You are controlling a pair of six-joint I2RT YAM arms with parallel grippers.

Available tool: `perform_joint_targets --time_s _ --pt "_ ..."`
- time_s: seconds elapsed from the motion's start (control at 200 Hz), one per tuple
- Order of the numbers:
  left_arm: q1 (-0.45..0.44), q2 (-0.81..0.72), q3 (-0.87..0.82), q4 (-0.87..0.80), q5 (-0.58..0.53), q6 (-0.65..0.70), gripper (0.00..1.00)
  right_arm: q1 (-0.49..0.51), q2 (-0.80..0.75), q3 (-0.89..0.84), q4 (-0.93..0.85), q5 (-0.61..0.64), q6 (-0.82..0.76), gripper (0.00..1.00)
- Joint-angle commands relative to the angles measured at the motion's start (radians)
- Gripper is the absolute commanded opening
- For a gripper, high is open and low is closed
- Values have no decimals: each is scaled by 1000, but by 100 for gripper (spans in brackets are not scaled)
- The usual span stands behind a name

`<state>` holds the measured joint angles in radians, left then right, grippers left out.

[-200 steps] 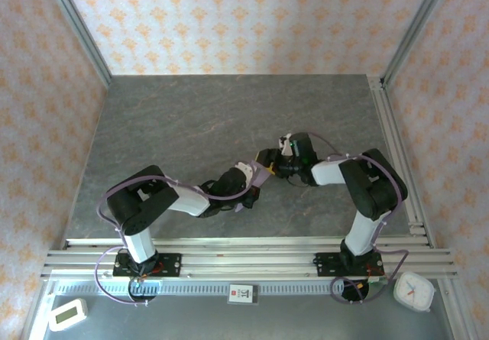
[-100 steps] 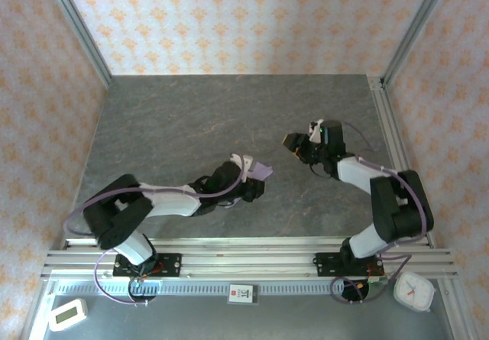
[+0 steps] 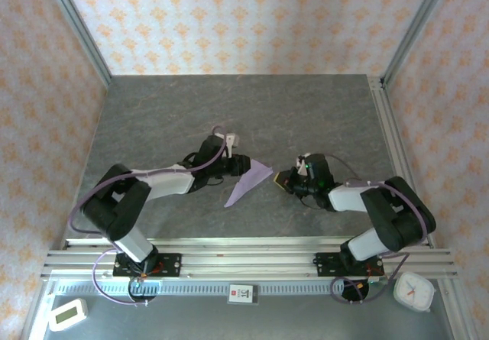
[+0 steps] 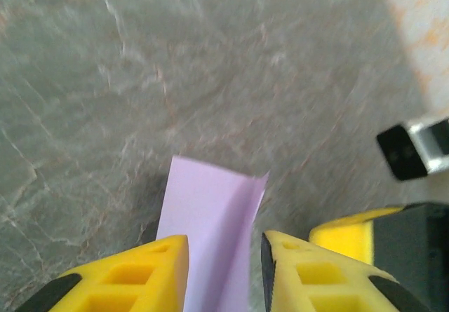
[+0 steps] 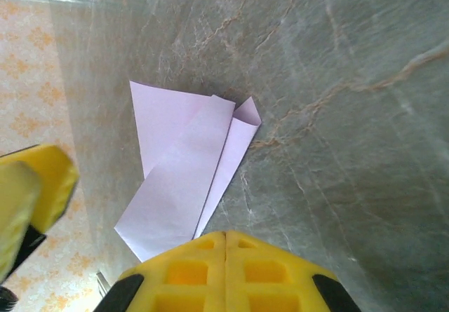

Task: Fold a paper plane with a square sheet of paper (pick it up from the middle)
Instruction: Fold the wing for the fifth time at the center of the table.

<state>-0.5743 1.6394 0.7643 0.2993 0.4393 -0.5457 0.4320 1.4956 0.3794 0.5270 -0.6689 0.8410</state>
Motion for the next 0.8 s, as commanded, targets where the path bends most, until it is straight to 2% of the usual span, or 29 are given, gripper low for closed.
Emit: perform_joint_targets --time_s 0.0,0.5,0.581,0.796 --pt "1 40 45 -50 36 66 32 24 54 2 102 31 34 0" --pt "1 141 54 -26 44 91 31 51 169 16 168 17 43 0" --pt "1 129 41 -25 12 84 31 54 182 16 177 13 46 0" --pt "1 13 -31 45 -88 47 42 58 194 19 189 10 47 0"
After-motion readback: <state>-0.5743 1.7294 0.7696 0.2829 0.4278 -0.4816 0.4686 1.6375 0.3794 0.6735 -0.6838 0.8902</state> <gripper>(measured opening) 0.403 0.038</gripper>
